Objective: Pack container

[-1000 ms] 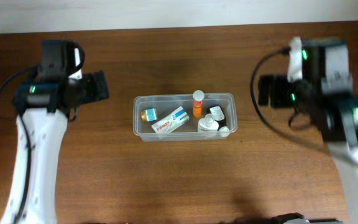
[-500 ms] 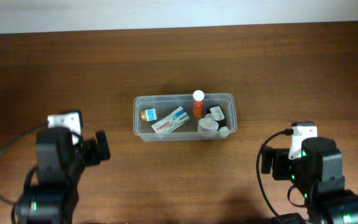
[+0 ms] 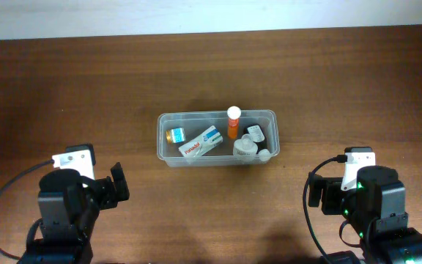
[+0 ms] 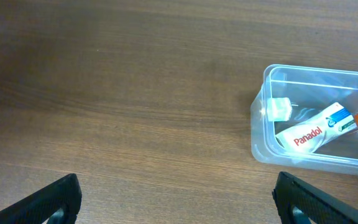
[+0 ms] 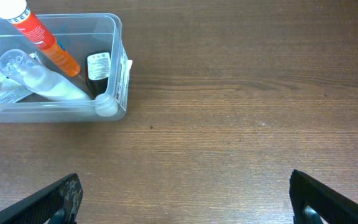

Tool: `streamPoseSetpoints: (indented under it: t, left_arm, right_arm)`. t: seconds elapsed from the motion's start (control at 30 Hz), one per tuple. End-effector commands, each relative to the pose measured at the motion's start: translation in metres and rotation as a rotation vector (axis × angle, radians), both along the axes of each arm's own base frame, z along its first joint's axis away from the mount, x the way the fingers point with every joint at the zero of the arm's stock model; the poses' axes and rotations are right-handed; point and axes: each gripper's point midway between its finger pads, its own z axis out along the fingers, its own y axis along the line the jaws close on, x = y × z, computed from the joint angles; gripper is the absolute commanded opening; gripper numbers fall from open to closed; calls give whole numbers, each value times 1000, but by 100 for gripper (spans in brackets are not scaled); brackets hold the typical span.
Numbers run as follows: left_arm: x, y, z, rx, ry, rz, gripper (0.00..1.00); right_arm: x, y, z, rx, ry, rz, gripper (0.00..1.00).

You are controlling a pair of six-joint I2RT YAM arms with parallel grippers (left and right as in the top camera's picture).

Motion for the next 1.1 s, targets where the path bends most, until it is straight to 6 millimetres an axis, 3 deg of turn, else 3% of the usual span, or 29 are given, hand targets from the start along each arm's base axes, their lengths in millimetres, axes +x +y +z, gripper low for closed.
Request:
streamPoseSetpoints:
  t: [0.0, 0.2, 0.33, 0.47, 0.63, 0.77, 0.97, 1.07]
  left_arm:
    - [-1, -3, -3, 3, 9, -26, 100]
    - [-2, -3, -5, 3, 16, -26, 99]
    - [-2, -3, -5, 4, 16, -26, 99]
    - [-2, -3, -5, 4, 17, -26, 99]
    - [-2, -3, -5, 4, 17, -26, 99]
    - [-2, -3, -5, 4, 17, -26, 99]
    - [-2, -3, -5, 4, 17, -26, 99]
    - [-2, -3, -5, 4, 17, -26, 99]
  right_arm:
    - [0, -2, -3, -2, 5, -17, 99]
    - [-3, -3, 0, 0, -11, -19, 98]
    - [-18, -8, -1, 5, -44, -36, 98]
    - [-24, -8, -12, 20, -152, -25, 98]
    - [-24, 8, -32, 31, -311, 93, 98]
    - [-9, 10, -32, 8, -436, 120, 98]
    - [25, 13, -12, -154, -691, 193, 98]
    - [37, 9, -16, -225, -774, 193, 98]
